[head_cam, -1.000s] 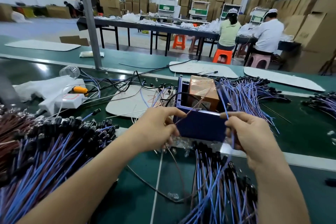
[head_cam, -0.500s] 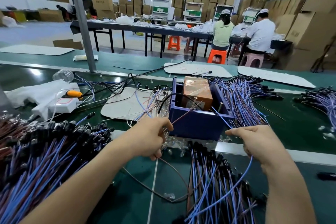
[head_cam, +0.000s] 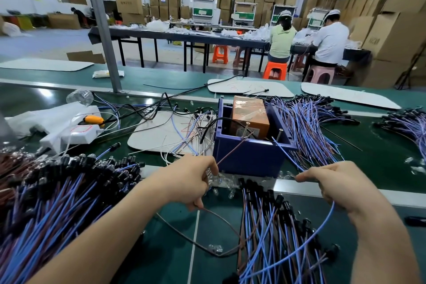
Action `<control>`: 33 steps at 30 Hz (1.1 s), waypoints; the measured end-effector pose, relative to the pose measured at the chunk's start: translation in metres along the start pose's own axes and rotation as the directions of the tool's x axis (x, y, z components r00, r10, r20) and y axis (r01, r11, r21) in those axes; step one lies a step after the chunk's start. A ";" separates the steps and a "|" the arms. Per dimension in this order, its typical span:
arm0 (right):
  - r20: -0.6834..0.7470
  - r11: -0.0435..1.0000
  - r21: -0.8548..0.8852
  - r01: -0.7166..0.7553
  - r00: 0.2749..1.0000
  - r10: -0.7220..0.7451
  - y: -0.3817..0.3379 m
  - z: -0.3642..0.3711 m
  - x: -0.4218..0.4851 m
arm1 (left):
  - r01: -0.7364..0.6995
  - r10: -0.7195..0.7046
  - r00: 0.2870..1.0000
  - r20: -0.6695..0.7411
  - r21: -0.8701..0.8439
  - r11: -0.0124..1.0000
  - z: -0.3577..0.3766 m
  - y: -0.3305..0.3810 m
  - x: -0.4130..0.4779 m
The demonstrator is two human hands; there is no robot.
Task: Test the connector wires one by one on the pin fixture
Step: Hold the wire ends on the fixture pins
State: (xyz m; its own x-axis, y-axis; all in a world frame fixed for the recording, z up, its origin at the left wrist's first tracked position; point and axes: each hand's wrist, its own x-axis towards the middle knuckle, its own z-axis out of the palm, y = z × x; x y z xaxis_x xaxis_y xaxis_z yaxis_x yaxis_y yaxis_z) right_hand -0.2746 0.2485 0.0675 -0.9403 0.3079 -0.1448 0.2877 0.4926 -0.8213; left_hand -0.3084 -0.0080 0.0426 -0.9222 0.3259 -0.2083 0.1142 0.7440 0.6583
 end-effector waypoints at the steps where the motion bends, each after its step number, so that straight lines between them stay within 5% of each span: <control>1: 0.005 1.000 -0.016 -0.005 1.000 0.005 0.000 -0.001 0.000 | 0.001 -0.001 1.000 0.007 0.011 1.000 0.000 0.000 0.000; 33: 0.115 0.998 -0.038 -0.051 0.992 0.055 -0.009 -0.007 -0.013 | -0.009 -0.026 0.992 0.125 0.272 0.962 0.002 0.006 -0.006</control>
State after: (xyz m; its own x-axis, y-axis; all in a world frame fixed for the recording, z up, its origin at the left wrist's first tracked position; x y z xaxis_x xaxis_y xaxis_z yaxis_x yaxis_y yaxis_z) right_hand -0.2641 0.2459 0.0805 -0.9376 0.2393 -0.2522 0.3421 0.5068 -0.7913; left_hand -0.3010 -0.0048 0.0461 -0.8713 0.3768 -0.3145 0.2186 0.8716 0.4388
